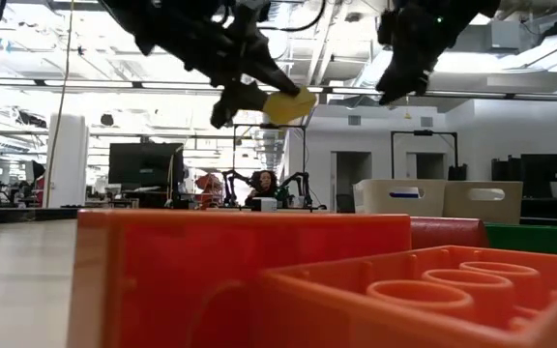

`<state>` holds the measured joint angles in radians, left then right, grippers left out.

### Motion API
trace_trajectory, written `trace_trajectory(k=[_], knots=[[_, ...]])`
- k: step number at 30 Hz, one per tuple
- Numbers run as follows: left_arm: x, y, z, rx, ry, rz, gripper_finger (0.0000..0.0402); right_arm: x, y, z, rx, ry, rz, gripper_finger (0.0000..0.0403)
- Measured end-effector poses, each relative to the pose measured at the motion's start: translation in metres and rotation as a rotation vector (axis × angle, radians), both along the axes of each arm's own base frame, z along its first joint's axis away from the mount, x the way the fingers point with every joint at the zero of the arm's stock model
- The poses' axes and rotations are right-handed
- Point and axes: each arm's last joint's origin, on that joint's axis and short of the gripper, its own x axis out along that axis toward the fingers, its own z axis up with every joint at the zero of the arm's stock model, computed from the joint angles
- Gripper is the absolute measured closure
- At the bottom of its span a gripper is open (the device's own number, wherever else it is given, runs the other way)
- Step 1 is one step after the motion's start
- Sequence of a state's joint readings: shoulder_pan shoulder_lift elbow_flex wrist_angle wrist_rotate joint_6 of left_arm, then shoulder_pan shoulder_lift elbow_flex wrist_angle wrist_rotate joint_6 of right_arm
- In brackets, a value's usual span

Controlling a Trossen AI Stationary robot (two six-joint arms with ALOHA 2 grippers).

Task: Sort blocks by size
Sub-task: Put the large yellow wooden block into the white bin

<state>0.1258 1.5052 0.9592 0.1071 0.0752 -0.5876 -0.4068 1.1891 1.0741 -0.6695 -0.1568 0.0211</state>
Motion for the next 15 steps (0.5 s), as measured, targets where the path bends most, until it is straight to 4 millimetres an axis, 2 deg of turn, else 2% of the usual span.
trace_trajectory(k=[5,10,15], knots=[[-0.004,0.034,0.005,-0.180,-0.066,0.002,0.0278,0.021,0.031,0.001,-0.161,-0.084,0.243,0.0165],[-0.011,0.057,0.009,-0.351,-0.107,-0.081,0.0278,0.033,0.059,0.010,-0.388,-0.186,0.484,0.0165],[-0.014,0.065,0.017,-0.430,-0.177,-0.206,0.0278,0.043,0.062,0.015,-0.453,-0.276,0.507,0.0165]])
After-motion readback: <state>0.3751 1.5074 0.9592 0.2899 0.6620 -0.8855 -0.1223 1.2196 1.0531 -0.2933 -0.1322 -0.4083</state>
